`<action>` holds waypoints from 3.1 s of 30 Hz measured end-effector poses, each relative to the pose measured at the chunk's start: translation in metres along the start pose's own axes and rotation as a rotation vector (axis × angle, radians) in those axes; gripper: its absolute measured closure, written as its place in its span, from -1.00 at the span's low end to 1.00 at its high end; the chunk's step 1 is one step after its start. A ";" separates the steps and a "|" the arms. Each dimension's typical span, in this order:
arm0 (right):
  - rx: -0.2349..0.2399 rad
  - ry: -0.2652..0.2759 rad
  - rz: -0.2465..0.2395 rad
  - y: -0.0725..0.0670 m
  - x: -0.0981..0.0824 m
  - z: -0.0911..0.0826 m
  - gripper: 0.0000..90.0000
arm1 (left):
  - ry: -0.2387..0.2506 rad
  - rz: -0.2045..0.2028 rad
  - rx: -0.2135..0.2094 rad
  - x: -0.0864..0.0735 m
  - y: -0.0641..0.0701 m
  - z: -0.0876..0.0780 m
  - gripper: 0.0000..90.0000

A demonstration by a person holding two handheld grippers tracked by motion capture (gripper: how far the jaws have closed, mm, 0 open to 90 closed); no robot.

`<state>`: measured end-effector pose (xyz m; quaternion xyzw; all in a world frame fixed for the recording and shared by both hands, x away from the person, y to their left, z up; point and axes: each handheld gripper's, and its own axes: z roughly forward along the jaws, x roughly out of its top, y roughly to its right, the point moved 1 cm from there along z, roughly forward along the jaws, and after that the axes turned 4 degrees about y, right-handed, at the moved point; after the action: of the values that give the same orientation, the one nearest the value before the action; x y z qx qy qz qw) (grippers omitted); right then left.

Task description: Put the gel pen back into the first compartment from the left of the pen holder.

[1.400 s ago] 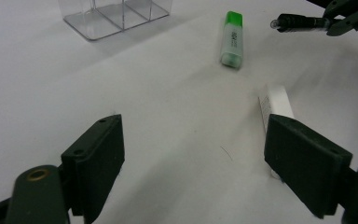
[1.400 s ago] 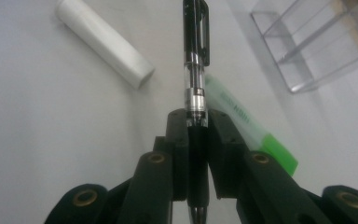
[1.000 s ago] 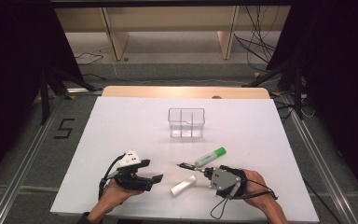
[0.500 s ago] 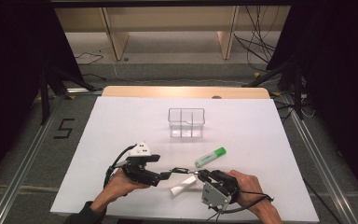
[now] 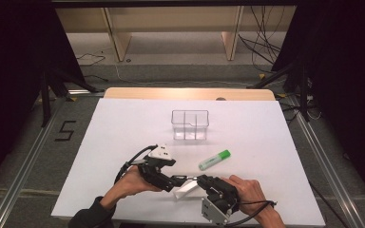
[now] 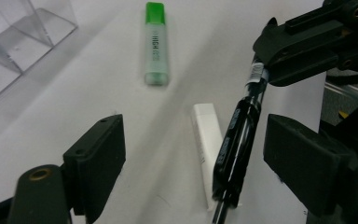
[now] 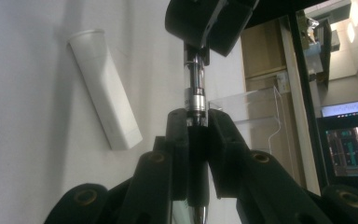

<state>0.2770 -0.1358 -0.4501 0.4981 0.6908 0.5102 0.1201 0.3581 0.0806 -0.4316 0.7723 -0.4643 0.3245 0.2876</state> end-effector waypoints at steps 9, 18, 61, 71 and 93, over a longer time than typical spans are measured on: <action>-0.010 0.003 -0.113 -0.009 0.005 0.001 0.78 | -0.081 0.069 -0.095 0.015 0.010 0.010 -0.28; -0.003 0.008 -0.157 -0.012 0.007 0.002 0.78 | -0.188 0.108 -0.145 0.021 0.016 0.016 0.13; 0.032 0.018 -0.202 -0.020 0.011 0.005 0.77 | -0.336 0.101 -0.252 0.022 0.013 0.031 0.74; 0.011 0.023 -0.136 -0.013 0.008 0.000 0.47 | -0.321 0.069 -0.242 0.019 0.005 0.029 0.76; -0.085 -0.015 0.377 -0.001 -0.021 -0.015 -0.02 | -0.125 -0.047 -0.084 0.013 -0.025 0.008 0.75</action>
<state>0.2764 -0.1613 -0.4509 0.6170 0.5619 0.5488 0.0484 0.3874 0.0776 -0.4302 0.7891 -0.4762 0.2488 0.2978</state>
